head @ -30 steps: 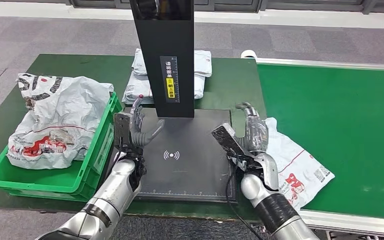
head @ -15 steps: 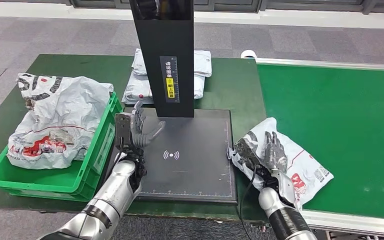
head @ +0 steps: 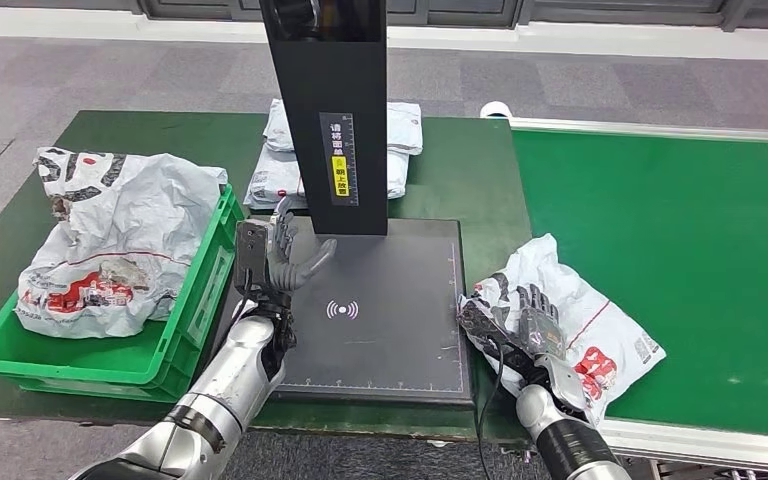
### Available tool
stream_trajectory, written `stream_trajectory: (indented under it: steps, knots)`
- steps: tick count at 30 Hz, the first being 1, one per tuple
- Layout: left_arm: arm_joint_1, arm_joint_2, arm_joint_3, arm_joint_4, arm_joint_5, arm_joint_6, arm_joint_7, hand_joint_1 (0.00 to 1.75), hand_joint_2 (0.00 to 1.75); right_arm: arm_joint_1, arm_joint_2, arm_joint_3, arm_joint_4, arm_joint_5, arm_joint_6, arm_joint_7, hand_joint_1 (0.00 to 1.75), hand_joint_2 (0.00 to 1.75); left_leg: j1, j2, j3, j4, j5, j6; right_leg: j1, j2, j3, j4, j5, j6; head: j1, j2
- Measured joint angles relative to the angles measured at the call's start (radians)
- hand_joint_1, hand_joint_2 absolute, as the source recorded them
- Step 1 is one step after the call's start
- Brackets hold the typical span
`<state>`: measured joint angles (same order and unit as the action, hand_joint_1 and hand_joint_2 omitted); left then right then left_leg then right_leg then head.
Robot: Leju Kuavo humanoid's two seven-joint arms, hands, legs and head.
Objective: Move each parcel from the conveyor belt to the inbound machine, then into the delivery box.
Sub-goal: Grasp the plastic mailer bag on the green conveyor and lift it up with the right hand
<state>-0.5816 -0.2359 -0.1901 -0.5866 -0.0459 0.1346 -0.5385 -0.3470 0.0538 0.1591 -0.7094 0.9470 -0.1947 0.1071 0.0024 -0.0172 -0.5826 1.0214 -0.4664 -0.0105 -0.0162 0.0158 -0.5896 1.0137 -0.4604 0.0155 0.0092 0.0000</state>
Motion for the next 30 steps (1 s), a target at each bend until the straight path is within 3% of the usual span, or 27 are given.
stream_trajectory:
  steps: [1, 3, 4, 8, 12, 22, 26, 30]
  knots:
    - [0.0, 0.0, 0.0, 0.001, -0.001, -0.002, 0.0, 0.0, 1.75, -0.001, 0.0, 0.0, 0.004, 0.002, 0.01, -0.003, 0.8, 1.75, 0.0, 0.0, 0.001, 0.0, 0.0, 0.0, 0.0, 0.0, 0.001, 0.0, 0.0, 0.0, 0.0, 0.0]
    - [-0.002, 0.0, -0.001, 0.003, -0.007, -0.007, 0.001, 0.0, 1.75, -0.004, 0.0, 0.0, 0.014, -0.001, 0.038, -0.021, 1.68, 1.75, 0.0, 0.001, 0.002, 0.0, 0.0, 0.0, 0.0, 0.001, 0.002, 0.0, 0.0, 0.0, 0.0, 0.0]
    - [-0.002, 0.0, -0.001, 0.003, -0.009, -0.009, 0.002, 0.0, 1.75, -0.006, 0.0, 0.0, 0.02, -0.009, 0.049, -0.04, 1.75, 1.75, 0.0, 0.002, 0.003, 0.0, 0.0, 0.0, 0.0, 0.002, 0.002, 0.0, 0.0, 0.0, 0.0, 0.0]
    - [-0.002, 0.001, -0.001, 0.003, -0.014, -0.013, 0.005, 0.0, 1.75, -0.017, -0.004, -0.006, 0.039, -0.067, 0.053, -0.118, 1.75, 1.75, 0.0, 0.009, 0.006, 0.0, -0.002, 0.0, 0.0, 0.006, 0.004, -0.001, 0.001, -0.001, 0.0, 0.0]
    - [0.007, 0.003, -0.001, -0.011, -0.017, -0.01, 0.013, 0.0, 1.75, -0.02, -0.006, -0.019, 0.031, -0.128, 0.0, -0.151, 1.75, 1.75, 0.0, 0.01, 0.007, 0.0, -0.001, 0.0, 0.001, 0.007, 0.004, -0.001, 0.002, -0.002, 0.0, 0.0]
    - [0.028, 0.006, -0.001, -0.044, -0.028, 0.007, 0.023, 0.0, 1.75, 0.07, 0.001, -0.024, -0.197, -0.17, -0.181, -0.161, 1.75, 1.75, 0.001, 0.007, 0.0, -0.001, -0.001, -0.001, 0.001, 0.004, -0.001, 0.0, 0.002, -0.002, 0.0, 0.0]
    - [0.028, 0.001, -0.001, -0.044, -0.028, 0.014, 0.013, 0.0, 1.75, 0.095, 0.014, -0.024, -0.301, -0.219, -0.27, -0.258, 1.75, 1.75, 0.001, 0.006, -0.003, -0.001, -0.001, -0.001, 0.001, 0.004, -0.005, 0.0, 0.002, -0.002, 0.0, 0.0]
    - [0.025, -0.011, -0.001, -0.035, -0.026, 0.016, -0.008, 0.0, 1.75, 0.069, 0.033, -0.017, -0.362, -0.271, -0.296, -0.34, 1.75, 1.75, 0.001, 0.006, -0.004, -0.001, 0.0, -0.001, 0.001, 0.004, -0.006, 0.0, 0.002, -0.002, 0.0, 0.0]
